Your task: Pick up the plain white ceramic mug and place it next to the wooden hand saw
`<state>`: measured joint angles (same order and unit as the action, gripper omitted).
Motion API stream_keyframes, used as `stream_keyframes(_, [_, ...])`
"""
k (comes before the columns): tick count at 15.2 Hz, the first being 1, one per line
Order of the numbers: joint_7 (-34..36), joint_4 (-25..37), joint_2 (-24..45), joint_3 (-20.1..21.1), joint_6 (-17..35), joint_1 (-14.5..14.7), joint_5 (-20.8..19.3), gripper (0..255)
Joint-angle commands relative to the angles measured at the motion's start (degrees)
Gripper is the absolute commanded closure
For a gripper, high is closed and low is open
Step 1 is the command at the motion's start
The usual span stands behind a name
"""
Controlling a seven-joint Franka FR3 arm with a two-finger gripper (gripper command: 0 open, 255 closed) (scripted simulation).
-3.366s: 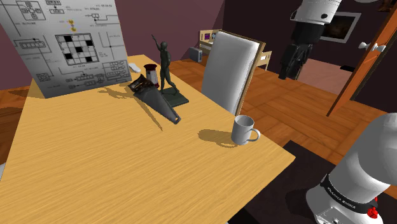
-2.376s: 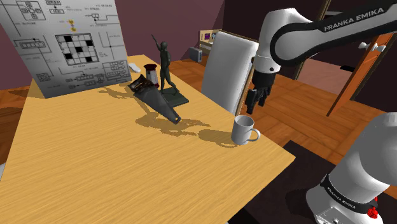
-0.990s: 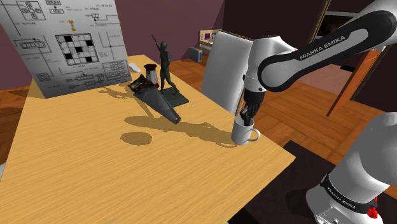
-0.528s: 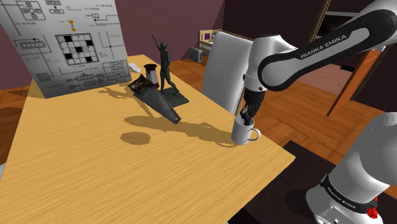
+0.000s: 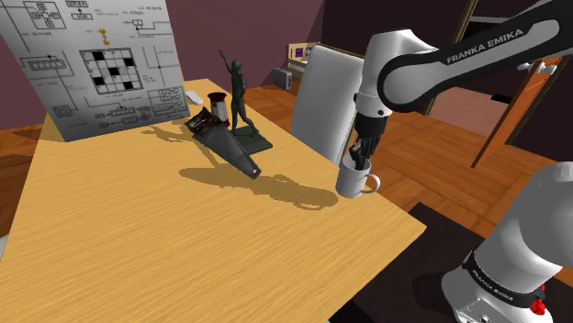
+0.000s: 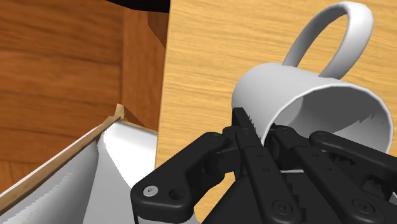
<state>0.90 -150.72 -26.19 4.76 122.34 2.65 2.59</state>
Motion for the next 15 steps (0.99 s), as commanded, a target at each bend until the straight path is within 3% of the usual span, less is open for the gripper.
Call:
stream_keyframes(1, [0.09, 1.06, -0.8, 0.01, -1.89, 0.05, 0.02, 255])
stream_keyframes(15, [0.07, 9.27, -4.56, -0.42, -13.84, -0.01, -0.18, 255])
